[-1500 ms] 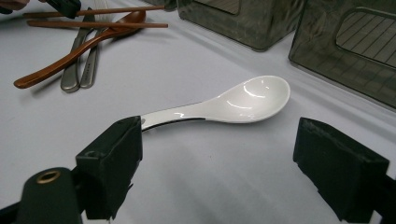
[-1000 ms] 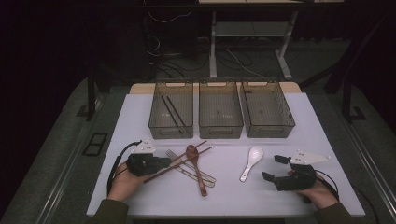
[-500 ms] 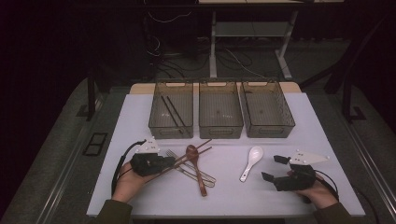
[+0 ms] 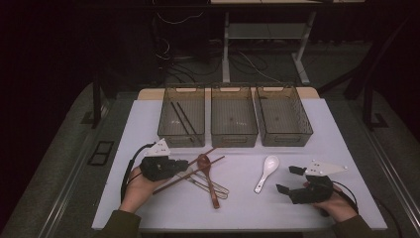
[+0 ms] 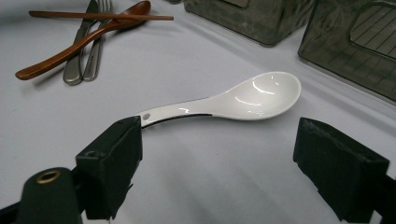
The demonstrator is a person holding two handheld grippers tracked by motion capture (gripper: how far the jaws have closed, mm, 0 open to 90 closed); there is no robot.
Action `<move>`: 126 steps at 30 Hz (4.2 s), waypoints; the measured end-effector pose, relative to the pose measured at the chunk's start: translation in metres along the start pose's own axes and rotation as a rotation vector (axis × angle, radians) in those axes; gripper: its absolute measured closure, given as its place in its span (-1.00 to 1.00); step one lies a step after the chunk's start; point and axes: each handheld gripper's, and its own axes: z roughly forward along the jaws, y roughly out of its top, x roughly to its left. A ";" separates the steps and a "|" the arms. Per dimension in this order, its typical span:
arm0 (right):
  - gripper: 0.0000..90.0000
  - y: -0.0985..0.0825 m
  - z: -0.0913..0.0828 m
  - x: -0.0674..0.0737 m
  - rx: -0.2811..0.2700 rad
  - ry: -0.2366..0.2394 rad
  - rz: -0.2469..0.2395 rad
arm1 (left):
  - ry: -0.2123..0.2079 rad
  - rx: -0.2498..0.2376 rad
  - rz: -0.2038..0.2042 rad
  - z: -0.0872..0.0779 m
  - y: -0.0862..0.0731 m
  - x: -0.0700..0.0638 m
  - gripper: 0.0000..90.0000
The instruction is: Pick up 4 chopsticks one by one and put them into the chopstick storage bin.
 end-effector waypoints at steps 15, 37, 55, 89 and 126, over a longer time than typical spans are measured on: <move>-0.66 -0.001 0.000 -0.002 0.000 -0.008 0.004 | 0.027 -0.059 -0.011 0.000 0.024 0.016 0.84; -0.66 -0.001 -0.002 -0.003 -0.008 -0.013 0.006 | 0.093 -0.095 -0.041 0.007 0.066 0.057 0.84; -0.66 -0.001 -0.002 -0.003 -0.009 -0.012 0.006 | 0.247 -0.116 -0.126 0.015 0.091 0.105 0.84; -0.66 -0.002 -0.004 -0.003 -0.014 -0.012 0.008 | 0.381 0.009 -0.239 0.046 0.072 0.132 0.82; -0.66 -0.002 -0.004 -0.003 -0.010 -0.015 0.010 | 0.176 -0.092 -0.114 0.005 0.079 0.076 -0.10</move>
